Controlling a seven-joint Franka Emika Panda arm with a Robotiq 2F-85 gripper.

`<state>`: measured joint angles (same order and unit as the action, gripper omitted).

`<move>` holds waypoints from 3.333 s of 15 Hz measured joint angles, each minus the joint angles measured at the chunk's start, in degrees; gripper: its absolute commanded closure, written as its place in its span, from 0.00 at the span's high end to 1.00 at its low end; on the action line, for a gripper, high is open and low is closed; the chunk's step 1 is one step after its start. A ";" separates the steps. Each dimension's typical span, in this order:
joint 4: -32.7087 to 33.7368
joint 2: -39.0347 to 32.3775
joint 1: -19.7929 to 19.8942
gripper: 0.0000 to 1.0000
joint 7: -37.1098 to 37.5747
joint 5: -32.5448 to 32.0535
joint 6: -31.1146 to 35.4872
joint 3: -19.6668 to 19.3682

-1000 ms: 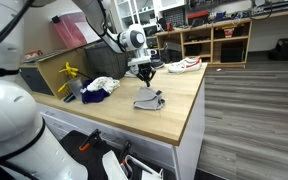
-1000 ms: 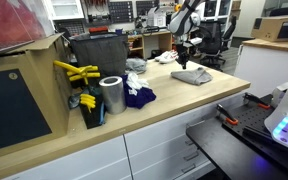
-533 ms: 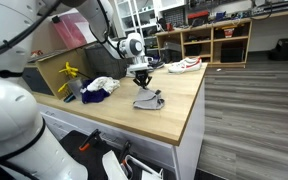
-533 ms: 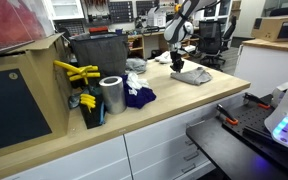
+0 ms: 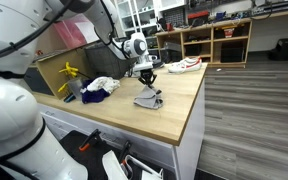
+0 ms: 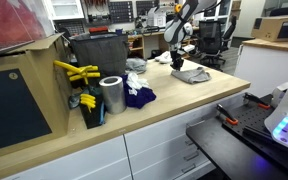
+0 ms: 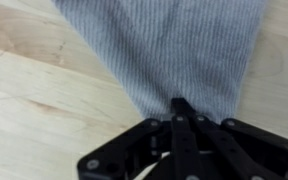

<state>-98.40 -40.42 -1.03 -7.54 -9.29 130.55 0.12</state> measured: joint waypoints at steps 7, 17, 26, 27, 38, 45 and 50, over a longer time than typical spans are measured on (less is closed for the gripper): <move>13.67 -7.68 1.16 0.27 0.00 -2.74 1.91 -4.18; 22.09 -1.87 2.14 0.99 0.04 2.08 -9.23 -1.70; 18.60 5.88 0.61 1.00 5.31 5.41 -17.13 0.52; 17.67 6.41 0.23 1.00 6.01 5.39 -17.06 0.53; 2.95 12.59 -2.48 1.00 11.50 4.90 -16.39 0.43; 1.41 13.95 -2.47 1.00 11.51 4.91 -16.39 0.44; 1.33 13.53 -2.44 1.00 11.52 4.78 -16.29 0.10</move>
<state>-97.07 -26.88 -3.47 3.98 -4.52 114.26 0.22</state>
